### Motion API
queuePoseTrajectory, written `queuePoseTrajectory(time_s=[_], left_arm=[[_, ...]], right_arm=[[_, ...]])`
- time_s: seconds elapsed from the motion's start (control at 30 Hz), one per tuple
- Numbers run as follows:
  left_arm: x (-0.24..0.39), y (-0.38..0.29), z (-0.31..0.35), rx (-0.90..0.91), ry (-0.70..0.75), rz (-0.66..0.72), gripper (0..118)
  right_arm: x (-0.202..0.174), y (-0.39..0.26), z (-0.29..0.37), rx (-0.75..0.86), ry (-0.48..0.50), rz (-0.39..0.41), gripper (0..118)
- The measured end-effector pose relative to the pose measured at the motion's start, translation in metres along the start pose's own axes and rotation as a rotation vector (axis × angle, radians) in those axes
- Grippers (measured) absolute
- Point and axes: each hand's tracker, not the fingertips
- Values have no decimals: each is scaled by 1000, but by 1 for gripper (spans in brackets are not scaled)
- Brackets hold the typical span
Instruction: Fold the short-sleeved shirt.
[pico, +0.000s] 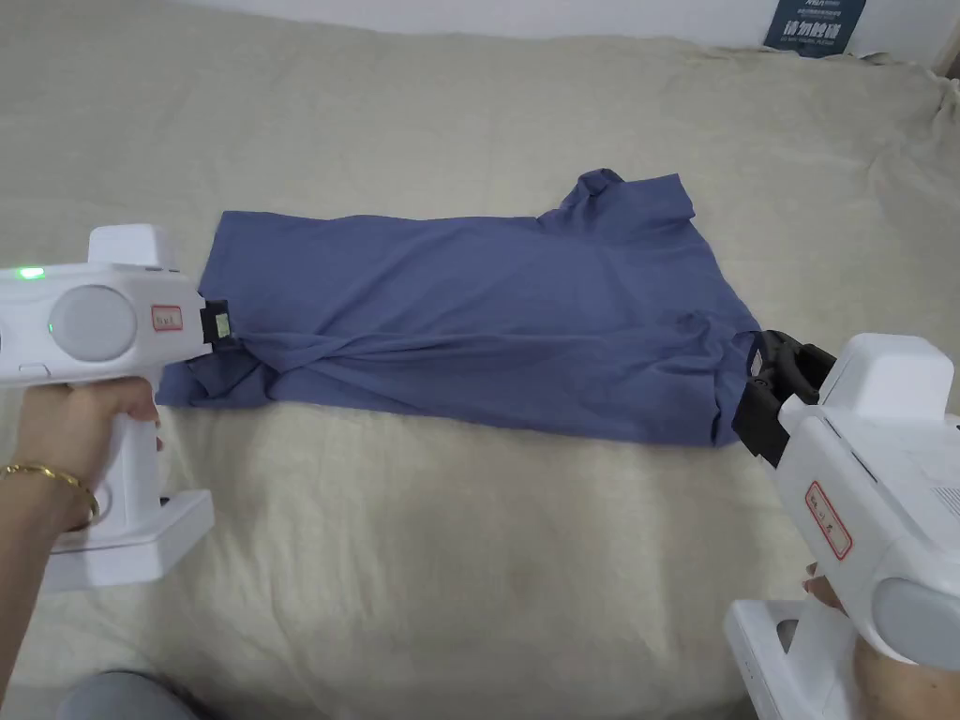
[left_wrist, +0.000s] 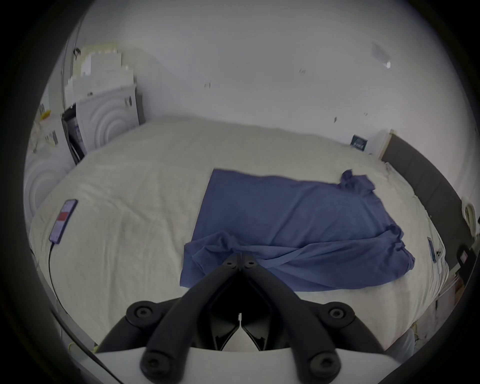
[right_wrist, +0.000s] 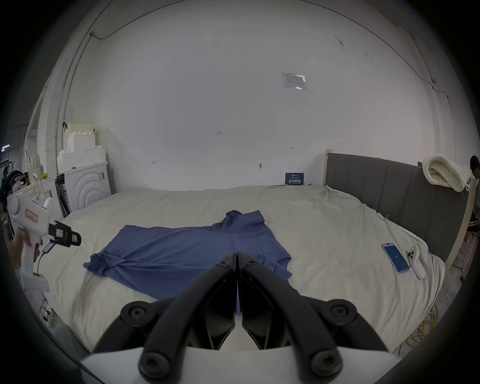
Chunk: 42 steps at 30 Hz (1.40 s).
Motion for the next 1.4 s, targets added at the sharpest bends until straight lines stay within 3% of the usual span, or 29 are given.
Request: queuePoseTrajectory(time_s=[0.07, 0.1, 0.17, 0.2, 0.23, 0.27, 0.3, 0.63, 0.67, 0.73, 0.8, 0.87, 0.9, 1.07, 1.23, 1.4], left_arm=[[-6, 7, -15, -61, -5, 17, 2], [-7, 9, -21, -84, 8, 32, 14], [-11, 13, -32, -125, 2, 45, 44], [-12, 15, -39, -157, 9, 40, 73], [-12, 16, -45, -183, 20, 23, 90], [-11, 17, -51, -211, 40, 2, 103], [-10, 17, -56, -229, 61, -21, 109], [-23, 9, -107, -387, 144, -56, 106], [-24, 8, -109, -388, 154, -60, 97], [-27, 7, -109, -379, 144, -42, 52], [-30, 6, -107, -370, 96, 22, 46], [-27, 6, -103, -358, 121, -10, 39], [-28, 6, -101, -335, 102, -36, 8], [-18, 7, -90, -317, 114, -98, 4], [-20, 12, -53, -185, 74, -41, 4], [-20, 14, -29, -113, 66, -24, 4]], right_arm=[[0, -1, -4, -11, -1, 2, 0], [0, -2, -6, -17, -3, 3, 0], [-1, -3, -10, -27, -4, 3, 0], [-1, -4, -12, -33, -6, 5, 0], [-1, -5, -14, -37, -6, 6, 0], [-2, -5, -16, -42, -7, 6, 0], [-2, -6, -17, -46, -8, 7, 0], [-3, -8, -25, -70, -18, 9, 0], [-4, -8, -26, -73, -18, 11, 0], [-4, -9, -27, -77, -21, 17, 0], [-4, -10, -28, -83, -24, 21, 0], [-4, -12, -30, -90, -25, 20, 0], [-3, -12, -30, -94, -27, 20, 0], [-2, -12, -32, -104, -27, 15, 0], [10, 2, -38, -129, -33, 8, 0], [41, 26, -77, -282, -23, -50, 2]])
